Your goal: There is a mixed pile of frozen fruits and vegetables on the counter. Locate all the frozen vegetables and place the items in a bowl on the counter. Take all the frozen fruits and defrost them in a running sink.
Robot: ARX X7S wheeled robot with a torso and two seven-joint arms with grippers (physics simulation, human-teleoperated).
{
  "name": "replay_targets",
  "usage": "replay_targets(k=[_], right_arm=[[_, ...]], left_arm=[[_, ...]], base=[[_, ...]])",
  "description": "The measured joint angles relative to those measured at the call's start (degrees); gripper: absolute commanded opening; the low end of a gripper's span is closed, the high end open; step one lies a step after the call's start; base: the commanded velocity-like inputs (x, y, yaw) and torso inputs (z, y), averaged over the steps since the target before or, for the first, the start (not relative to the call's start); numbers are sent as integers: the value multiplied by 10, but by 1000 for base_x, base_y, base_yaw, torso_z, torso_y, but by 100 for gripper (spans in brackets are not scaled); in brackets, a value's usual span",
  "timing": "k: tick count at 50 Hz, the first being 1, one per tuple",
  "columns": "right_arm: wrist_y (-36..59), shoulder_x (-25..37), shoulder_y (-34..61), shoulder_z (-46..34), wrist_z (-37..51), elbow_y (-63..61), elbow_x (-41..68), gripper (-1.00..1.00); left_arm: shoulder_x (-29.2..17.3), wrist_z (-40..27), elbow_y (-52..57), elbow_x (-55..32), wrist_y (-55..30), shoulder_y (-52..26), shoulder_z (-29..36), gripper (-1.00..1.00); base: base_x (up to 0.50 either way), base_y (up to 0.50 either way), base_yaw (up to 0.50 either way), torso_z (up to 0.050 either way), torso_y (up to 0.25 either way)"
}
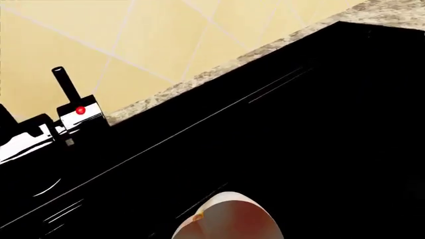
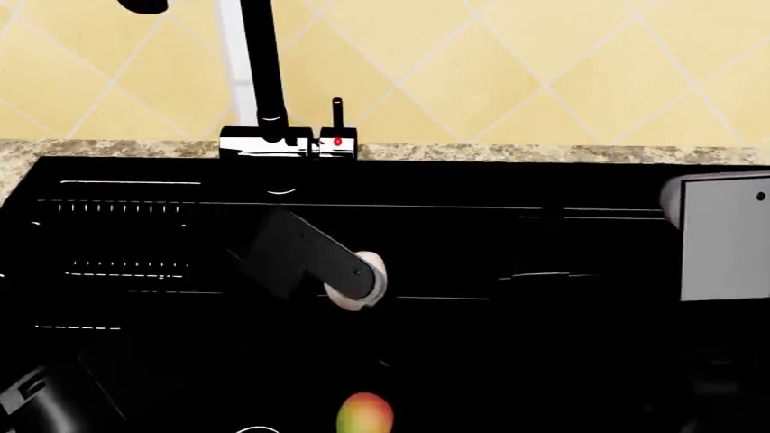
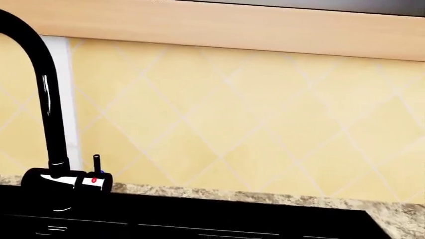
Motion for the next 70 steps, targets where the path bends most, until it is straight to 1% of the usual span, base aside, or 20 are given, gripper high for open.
replay_targets(k=[8, 12, 16, 21, 27, 32, 33, 42, 48, 51, 61, 70], right_arm=[[-8, 5, -11, 0, 0, -4, 0, 100], [-13, 5, -17, 0, -2, -3, -1, 100], [-17, 5, -22, -1, -3, -3, -2, 100], [-20, 4, -28, -3, -4, -4, -3, 100], [-22, 3, -34, -5, -5, -6, -3, 100], [-22, 1, -36, -6, -7, -5, -4, 100], [-22, 0, -37, -6, -7, -4, -4, 100], [-23, 0, -39, -6, -8, -4, -3, 100], [-24, 0, -39, -4, -7, -4, -2, 100], [-25, 0, -40, -4, -7, -4, -2, 100], [-32, -1, -42, -1, -5, -2, -5, 100], [-47, -3, -47, 7, 2, -4, -15, 100]], left_arm=[[55, 39, -140, 34, 41, -7, 23, -100], [78, 54, -209, 32, 67, -12, 43, -100], [95, 61, -267, 7, 94, -19, 84, -100], [107, 66, -321, -46, 124, -29, 148, -100], [116, 69, -364, -106, 152, -36, 215, -100], [121, 71, -385, -143, 167, -43, 254, -100], [121, 71, -388, -149, 169, -44, 260, 100], [123, 73, -395, -189, 181, -54, 295, 100], [90, 43, -328, -210, 182, -61, 299, 100], [61, 16, -270, -220, 180, -67, 296, 100], [-62, -105, -30, -242, 174, -98, 276, 100], [-160, -204, 122, -247, 185, -105, 254, 100]], base=[[0, 0, 0, 0, 0], [0, 0, 0, 0, 0], [0, 0, 0, 0, 0], [0, 0, 0, 0, 0], [0, 0, 0, 2, 0], [0, 0, 0, 0, 0], [0, 0, 0, 0, 0], [0, 0, 0, 0, 1], [0, 0, 0, 0, 0], [0, 0, 0, 0, 0], [0, 0, 0, 0, 0], [0, 0, 0, 0, 0]])
